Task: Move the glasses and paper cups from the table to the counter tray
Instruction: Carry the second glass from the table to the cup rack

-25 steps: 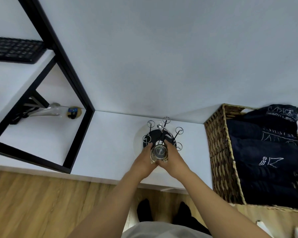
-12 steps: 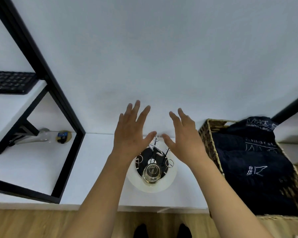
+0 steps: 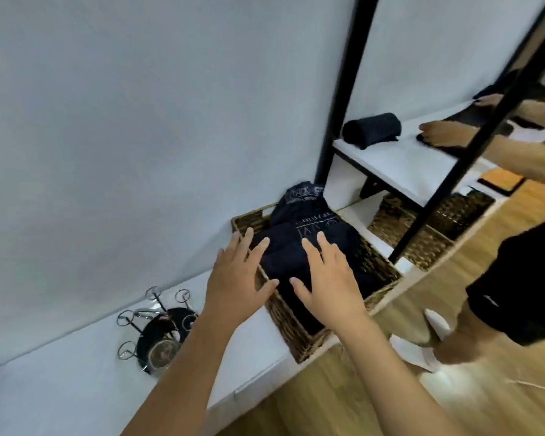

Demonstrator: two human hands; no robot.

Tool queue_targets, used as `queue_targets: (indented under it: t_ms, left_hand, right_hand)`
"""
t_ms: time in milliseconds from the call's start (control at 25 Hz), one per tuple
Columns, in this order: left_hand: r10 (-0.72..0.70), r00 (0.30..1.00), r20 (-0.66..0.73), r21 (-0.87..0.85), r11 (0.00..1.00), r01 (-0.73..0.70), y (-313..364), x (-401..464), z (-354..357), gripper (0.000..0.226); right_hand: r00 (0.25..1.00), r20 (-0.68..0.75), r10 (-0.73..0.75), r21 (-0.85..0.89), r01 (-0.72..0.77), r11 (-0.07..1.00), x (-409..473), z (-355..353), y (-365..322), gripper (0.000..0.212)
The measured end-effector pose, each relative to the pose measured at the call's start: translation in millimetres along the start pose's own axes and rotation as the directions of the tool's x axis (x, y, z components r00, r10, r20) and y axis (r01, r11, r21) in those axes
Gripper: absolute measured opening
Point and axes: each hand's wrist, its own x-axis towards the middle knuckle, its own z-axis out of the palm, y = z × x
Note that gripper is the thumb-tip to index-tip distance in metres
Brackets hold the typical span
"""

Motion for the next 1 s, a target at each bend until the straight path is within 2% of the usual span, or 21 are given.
queue_targets:
  t_ms: [160,280,480,640,760,1000]
  left_hand:
    - [0.257,0.954,0.154,0.008,0.965,-0.262,125.8,17.8,64.3,0.081]
    - [0.413,0.874,0.257,-0.057,0.909,-0.413,243.3,8.5,117.8,0.080]
    - [0.626,0.708,0.328,-0.213,0.779,-0.590,420.4,-31.0,189.0,0.079]
    - [0.763,0.523,0.380,-0.284,0.634,-0.719,545.0,-62.8,227.3,0.078]
    - [0.829,0.392,0.399,-0.318,0.526,-0.789,624.1,-71.3,256.7,0.077]
    - [0.916,0.190,0.354,-0.394,0.330,-0.858,787.3,-62.4,336.7,0.077]
  right_hand:
    - [0.964,-0.014,0.264,-0.001,-0.264,0.965,-81.4,-21.4,119.4,0.078]
    - [0.893,-0.033,0.448,-0.028,-0.449,0.893,-165.2,-40.9,207.4,0.077]
    - [0.702,-0.060,0.710,0.001,-0.711,0.703,-306.0,-66.6,330.3,0.076]
    - [0.487,-0.099,0.868,0.073,-0.866,0.495,-401.6,-87.0,405.8,0.077]
    - [0.339,-0.113,0.934,0.136,-0.926,0.353,-447.6,-98.6,450.7,0.078]
    - [0.126,-0.181,0.975,0.154,-0.976,0.154,-499.3,-124.0,574.0,0.080]
